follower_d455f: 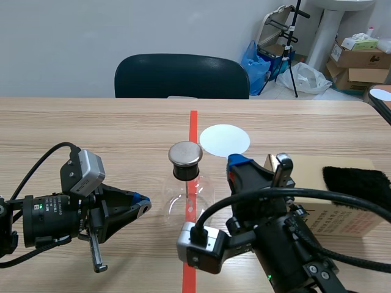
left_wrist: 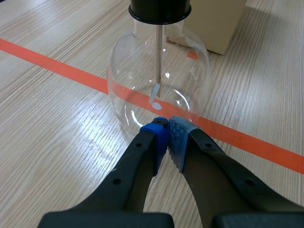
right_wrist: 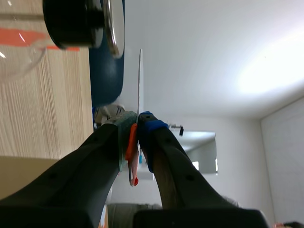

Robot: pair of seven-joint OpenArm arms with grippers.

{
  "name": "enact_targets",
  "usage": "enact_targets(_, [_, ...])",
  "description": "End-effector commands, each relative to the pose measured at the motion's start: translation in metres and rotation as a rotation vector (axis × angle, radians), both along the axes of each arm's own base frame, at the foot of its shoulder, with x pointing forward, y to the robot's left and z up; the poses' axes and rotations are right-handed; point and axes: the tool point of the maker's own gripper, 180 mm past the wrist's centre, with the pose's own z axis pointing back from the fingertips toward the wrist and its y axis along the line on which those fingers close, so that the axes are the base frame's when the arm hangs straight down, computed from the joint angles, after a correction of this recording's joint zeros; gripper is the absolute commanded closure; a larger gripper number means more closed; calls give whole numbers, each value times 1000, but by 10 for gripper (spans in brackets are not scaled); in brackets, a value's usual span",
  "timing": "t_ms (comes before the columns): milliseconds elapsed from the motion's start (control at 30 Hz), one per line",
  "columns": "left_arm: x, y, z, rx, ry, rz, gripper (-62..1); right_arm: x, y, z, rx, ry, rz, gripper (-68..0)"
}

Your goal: Do the electroscope experiment

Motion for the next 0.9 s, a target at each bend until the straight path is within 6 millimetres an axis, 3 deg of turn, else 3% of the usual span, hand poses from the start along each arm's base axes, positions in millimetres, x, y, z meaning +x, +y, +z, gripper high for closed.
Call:
enact_targets(0, [4,-2,8,-36,-16,12,-31,4,3,11,9,-42,19,-9])
enact_targets(400, [4,-2,8,-36,-16,12,-31,-9,26,10,1,-39,167,-9])
enact_targets(867, [4,-2,8,-36,-16,12,-31,-10,27,10,1,-39,173,-9])
